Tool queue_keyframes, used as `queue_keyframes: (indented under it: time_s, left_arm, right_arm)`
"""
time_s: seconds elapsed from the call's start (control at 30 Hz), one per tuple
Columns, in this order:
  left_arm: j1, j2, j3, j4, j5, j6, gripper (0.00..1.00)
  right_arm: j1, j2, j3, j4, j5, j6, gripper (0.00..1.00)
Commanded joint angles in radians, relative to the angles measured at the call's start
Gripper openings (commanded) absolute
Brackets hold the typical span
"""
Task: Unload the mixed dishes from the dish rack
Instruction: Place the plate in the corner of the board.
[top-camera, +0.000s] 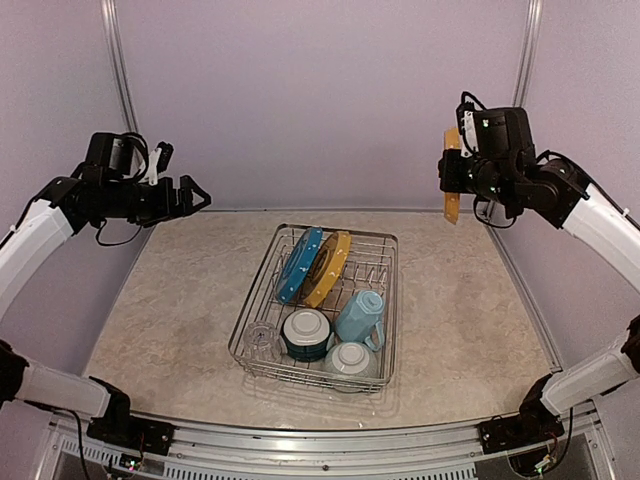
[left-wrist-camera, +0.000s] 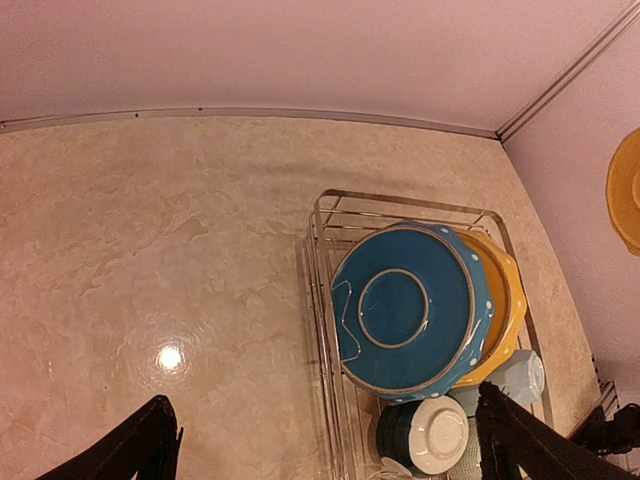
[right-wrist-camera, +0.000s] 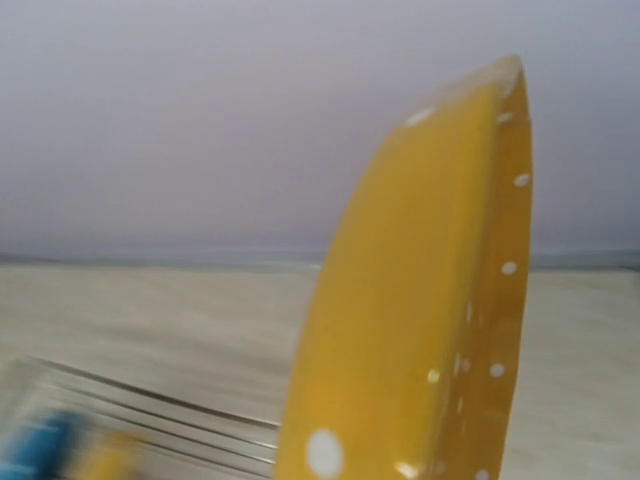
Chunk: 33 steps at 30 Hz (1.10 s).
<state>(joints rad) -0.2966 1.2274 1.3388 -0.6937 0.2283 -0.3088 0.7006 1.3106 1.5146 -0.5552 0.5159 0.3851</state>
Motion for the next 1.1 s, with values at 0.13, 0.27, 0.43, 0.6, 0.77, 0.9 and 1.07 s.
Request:
queue_keyframes:
  time_s: [0.13,0.27,0.43,0.6,0.77,0.9,1.07]
  left_arm:
    - [0.013,-0.007,-0.007,0.017,0.02,0.0,0.99]
    - [0.017,-0.008,-0.018,0.031,0.04,0.001,0.99]
    - [0.017,0.003,-0.003,0.012,0.035,0.001,0.99]
    - [0.017,-0.009,-0.013,0.025,0.035,0.003,0.99]
    - [0.016,0.003,-0.002,0.01,0.045,-0.002,0.99]
    - [0.017,-0.001,-0.016,0.026,0.039,0.0,0.99]
    - [0.016,0.01,-0.005,0.012,0.047,-0.003,0.99]
  right_arm:
    - [-0.125,0.068,-0.057,-0.126,0.232,-0.115,0.0]
    - [-0.192,0.147,-0.088,-0.134,0.175,-0.122,0.0]
    - [-0.289,0.273,-0.098,-0.12,0.094,-0.166,0.0]
    - [-0.353,0.411,-0.054,-0.09,0.086,-0.24,0.0]
    - [-0.395,0.572,0.063,-0.09,0.089,-0.341,0.0]
    - [-0.417,0.711,0.191,-0.089,0.141,-0.459,0.0]
    - [-0.436,0.806,0.303,-0.086,0.159,-0.517,0.0]
